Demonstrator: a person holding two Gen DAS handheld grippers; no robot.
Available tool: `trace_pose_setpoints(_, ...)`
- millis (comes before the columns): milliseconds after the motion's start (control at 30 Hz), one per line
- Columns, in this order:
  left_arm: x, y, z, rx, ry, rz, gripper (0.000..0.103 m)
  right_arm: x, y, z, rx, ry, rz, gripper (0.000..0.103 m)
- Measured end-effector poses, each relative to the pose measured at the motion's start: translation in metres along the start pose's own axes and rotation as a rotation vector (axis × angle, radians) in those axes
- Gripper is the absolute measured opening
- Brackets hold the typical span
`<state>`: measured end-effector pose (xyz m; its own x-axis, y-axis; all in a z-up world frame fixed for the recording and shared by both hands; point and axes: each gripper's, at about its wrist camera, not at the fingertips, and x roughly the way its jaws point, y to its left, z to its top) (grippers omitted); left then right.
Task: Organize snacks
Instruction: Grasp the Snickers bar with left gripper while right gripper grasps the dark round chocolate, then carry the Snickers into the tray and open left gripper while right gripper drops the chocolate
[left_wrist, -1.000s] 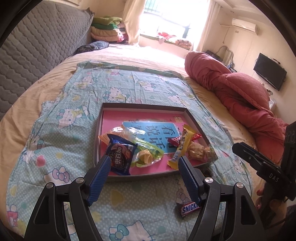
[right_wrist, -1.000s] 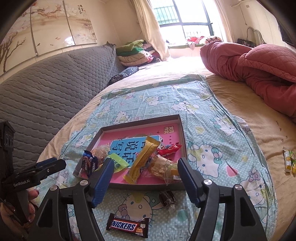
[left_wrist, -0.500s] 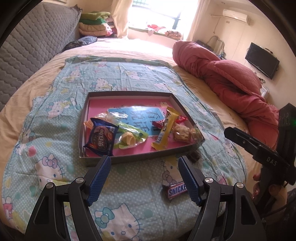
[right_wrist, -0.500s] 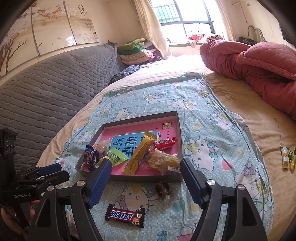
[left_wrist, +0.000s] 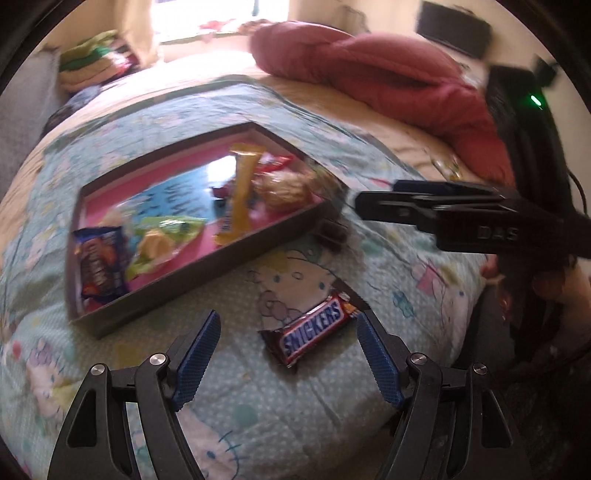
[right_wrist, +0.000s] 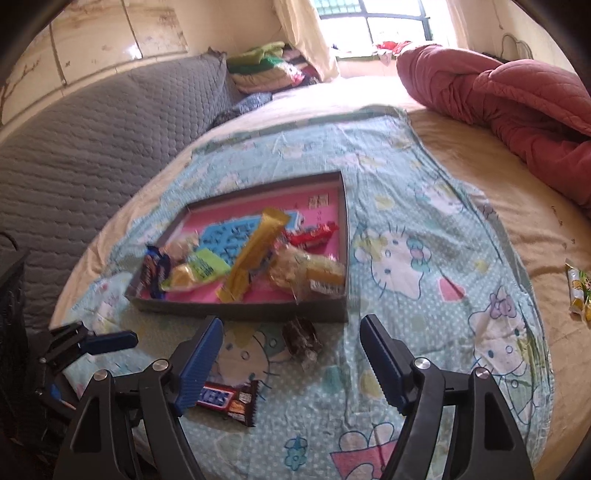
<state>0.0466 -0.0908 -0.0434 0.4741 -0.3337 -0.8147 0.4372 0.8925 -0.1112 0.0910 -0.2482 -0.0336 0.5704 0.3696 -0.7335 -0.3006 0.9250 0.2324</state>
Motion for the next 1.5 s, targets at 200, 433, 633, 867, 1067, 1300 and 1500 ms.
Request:
trace_pose_setpoints(200,0.029,-0.01,0.008,0.1,0.057,-0.039,0.077,0.037,-0.001,-0.003,-0.063,0.077,-0.011,0.075)
trace_pose_setpoints(433,0.052,-0.009,0.006,0.108,0.081,-0.091,0.078,0.062,0.0,-0.008,-0.097,0.142,0.008,0.045)
trace_pose_setpoints(633,0.064,-0.012,0.003,0.104,0.08,-0.121,0.041,0.071,0.002,-0.011,-0.113,0.164,0.033,0.03)
trace_pose_setpoints(867,0.044,0.013,0.003,-0.037,0.052,-0.168,0.029,0.047,0.009,-0.012,-0.082,0.123,0.095,0.03)
trace_pose_setpoints(1067,0.001,0.039,0.007,-0.125,-0.049,-0.12,0.029,0.021,0.016,0.004,-0.025,0.027,0.178,0.03)
trace_pose_setpoints(1300,-0.008,0.082,0.03,-0.221,-0.115,0.037,0.029,0.031,0.039,0.029,-0.04,-0.021,0.145,0.03)
trace_pose_setpoints(1500,0.013,0.096,0.043,-0.286,-0.123,0.058,0.029,0.051,0.044,0.035,-0.028,-0.009,0.117,0.03)
